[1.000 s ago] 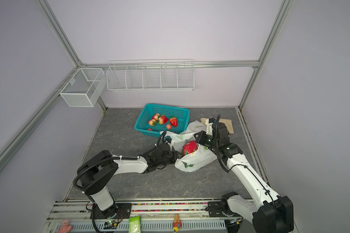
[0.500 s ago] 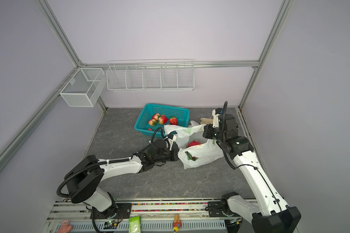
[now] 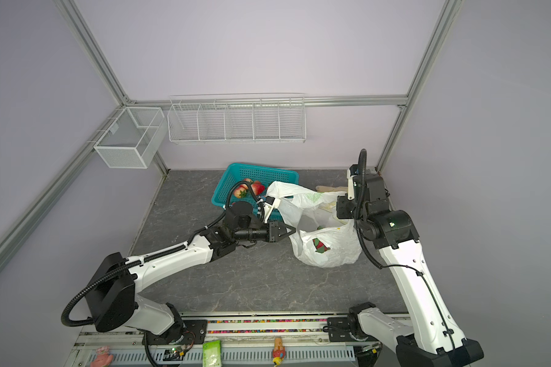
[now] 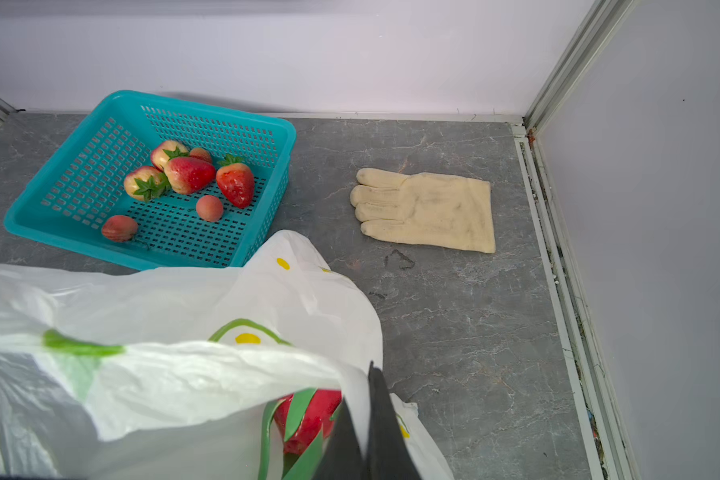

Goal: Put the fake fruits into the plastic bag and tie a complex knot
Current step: 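Open the left gripper to drop the dragon fruit while the right lifts the bag, then move the left gripper out of the bag and over the teal basket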

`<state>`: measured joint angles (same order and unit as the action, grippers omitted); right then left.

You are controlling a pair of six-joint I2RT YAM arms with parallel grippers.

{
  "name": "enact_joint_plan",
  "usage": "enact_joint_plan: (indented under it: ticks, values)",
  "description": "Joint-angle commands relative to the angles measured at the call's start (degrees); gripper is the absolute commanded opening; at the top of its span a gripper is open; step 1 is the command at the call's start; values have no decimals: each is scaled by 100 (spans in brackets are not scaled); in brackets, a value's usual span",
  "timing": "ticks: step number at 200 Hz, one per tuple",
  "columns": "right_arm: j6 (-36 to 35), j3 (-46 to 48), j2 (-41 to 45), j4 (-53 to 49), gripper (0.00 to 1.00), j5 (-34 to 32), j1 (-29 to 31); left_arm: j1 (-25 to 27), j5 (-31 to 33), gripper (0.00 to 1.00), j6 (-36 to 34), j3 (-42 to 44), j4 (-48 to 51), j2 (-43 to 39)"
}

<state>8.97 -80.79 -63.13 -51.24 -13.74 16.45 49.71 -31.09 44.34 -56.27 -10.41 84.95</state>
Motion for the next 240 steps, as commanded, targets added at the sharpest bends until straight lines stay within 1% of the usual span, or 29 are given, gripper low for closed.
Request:
enact_joint_plan:
  ticks: [1, 19, 34, 46, 55, 63, 80, 95, 103, 114, 129, 141, 164, 176, 197, 209, 228, 240]
  values:
    - [-45, 176, -136, 157, 6, 339, -61, -247, 226, 14, -222, 332, 179, -137]
    - [155, 384, -172, 461, 6, 984, -62, -491, 276, 34, -452, 612, 255, -420]
    - [340, 559, -164, 714, 6, 1337, -69, -688, 273, 48, -838, 751, 511, -810]
    - [418, 649, -173, 835, 6, 1443, -64, -839, 255, 55, -1195, 767, 886, -1128]
    - [459, 670, -185, 878, 6, 1481, -70, -959, 349, 58, -1465, 775, 1161, -1361]
    - [492, 699, -199, 913, 6, 1509, -64, -1080, 608, 62, -1599, 783, 1389, -1587]
    - [522, 740, -208, 985, 6, 1532, -67, -1427, 1437, 67, -1622, 814, 1653, -1974]
    - [544, 792, -205, 1075, 6, 1576, -65, -1808, 2068, 68, -1669, 600, 1913, -1940]
    - [551, 802, -216, 1092, 6, 1598, -69, -2013, 2275, 68, -1725, 371, 2096, -1744]
    - [543, 785, -239, 1125, 6, 1652, -63, -2175, 2583, 68, -1975, -55, 2447, -1331]
    - [532, 776, -260, 1150, 6, 1718, -65, -2208, 3230, 69, -2493, -815, 3057, -613]
    - [526, 784, -263, 1182, 6, 1780, -70, -2278, 3582, 69, -2762, -1421, 3479, -33]
    - [501, 832, -257, 1225, 6, 1824, -64, -2352, 4036, 69, -3293, -2391, 3970, 938]
    - [483, 860, -261, 1250, 6, 1813, -64, -2369, 4016, 69, -3550, -2807, 4057, 1402]
    - [431, 873, -278, 1279, 6, 1810, -66, -2370, 3762, 71, -3796, -3453, 4155, 2194]
    - [414, 859, -287, 1269, 6, 1796, -76, -2370, 3579, 71, -4060, -3865, 4304, 2591]
    - [378, 847, -283, 1271, 6, 1779, -73, -2361, 3388, 72, -4829, -4457, 4488, 3139]
    - [365, 833, -286, 1252, 6, 1776, -76, -2363, 3458, 72, -5243, -4776, 4561, 3440]
